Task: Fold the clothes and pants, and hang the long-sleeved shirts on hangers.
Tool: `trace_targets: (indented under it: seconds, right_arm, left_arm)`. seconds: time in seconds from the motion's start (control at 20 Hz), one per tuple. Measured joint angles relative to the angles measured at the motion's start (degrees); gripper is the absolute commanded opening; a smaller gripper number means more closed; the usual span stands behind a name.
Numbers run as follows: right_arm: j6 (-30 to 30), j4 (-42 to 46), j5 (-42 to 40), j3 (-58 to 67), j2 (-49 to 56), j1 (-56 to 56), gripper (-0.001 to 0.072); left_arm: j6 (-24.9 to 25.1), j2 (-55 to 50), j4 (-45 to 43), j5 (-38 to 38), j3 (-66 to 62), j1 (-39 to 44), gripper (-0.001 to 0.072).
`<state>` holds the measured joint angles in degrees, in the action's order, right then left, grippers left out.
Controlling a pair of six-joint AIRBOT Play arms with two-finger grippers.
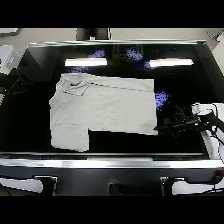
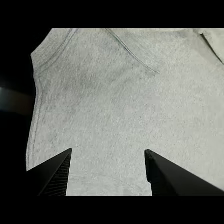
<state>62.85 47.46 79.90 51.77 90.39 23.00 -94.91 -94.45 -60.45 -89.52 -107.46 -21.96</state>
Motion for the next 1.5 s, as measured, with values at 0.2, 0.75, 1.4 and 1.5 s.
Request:
trace_targets:
  seconds: [0.2, 0.75, 1.4, 1.5]
  right_arm:
    - [-0.3, -1.3, -2.7, -0.3, -0.1, -3.1, 0.0376]
    - [-0.3, -2.1, -6.4, -0.5, -0.5, -8.4, 0.0037]
    - [1.1, -2.5, -1.3, -0.5, -4.0, -8.6, 0.0037]
    - [1.6, -2.5, -1.0, -0.5, -4.0, -8.6, 0.0037]
  left_arm:
    - [0.0, 0.0, 0.0, 0.0, 0.0, 0.0, 0.0538]
    - [3.7, 1.9, -0.9, -1.8, 7.6, -5.7, 0.0538]
    - [31.0, 6.0, 16.1, 13.3, 52.1, -17.3, 0.0537]
    - [33.1, 5.6, 16.9, 14.6, 54.6, -17.5, 0.0537]
